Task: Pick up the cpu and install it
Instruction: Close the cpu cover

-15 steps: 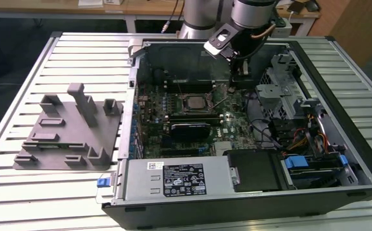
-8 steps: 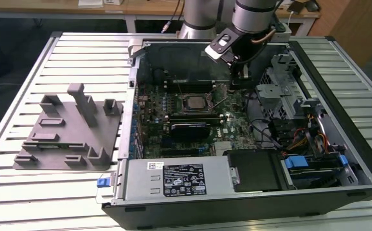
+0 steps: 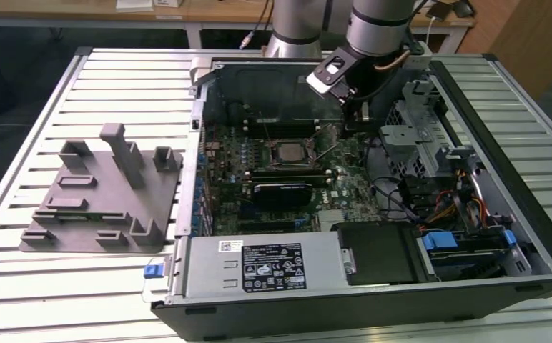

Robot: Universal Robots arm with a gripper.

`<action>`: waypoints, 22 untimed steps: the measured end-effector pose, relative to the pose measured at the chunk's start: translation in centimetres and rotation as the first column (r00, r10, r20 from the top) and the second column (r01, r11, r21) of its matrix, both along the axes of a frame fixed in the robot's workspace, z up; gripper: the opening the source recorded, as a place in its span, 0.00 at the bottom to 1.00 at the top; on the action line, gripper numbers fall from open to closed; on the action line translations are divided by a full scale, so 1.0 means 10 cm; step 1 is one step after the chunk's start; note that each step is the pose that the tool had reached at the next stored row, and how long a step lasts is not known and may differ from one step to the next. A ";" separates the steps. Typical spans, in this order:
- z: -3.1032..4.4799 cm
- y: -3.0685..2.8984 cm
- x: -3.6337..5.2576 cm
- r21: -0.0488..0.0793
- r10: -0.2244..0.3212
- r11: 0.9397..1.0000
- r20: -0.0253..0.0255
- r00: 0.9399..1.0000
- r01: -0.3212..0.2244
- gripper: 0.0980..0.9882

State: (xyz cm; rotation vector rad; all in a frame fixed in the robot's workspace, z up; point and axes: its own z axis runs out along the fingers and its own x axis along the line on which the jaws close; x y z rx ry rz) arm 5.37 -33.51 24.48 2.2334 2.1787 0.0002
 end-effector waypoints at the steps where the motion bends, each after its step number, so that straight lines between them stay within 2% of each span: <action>1: -0.012 0.000 0.002 0.000 -0.001 1.000 -0.002 1.000 0.001 0.01; 4: -0.045 0.000 0.002 0.000 -0.002 1.000 -0.009 1.000 0.002 0.01; 7: -0.065 0.000 0.001 0.000 -0.002 1.000 -0.013 1.000 0.002 0.01; 15: -0.078 0.000 -0.043 0.000 -0.002 1.000 -0.013 1.000 0.002 0.01; 22: -0.085 0.000 -0.132 0.000 -0.002 1.000 -0.013 1.000 0.002 0.01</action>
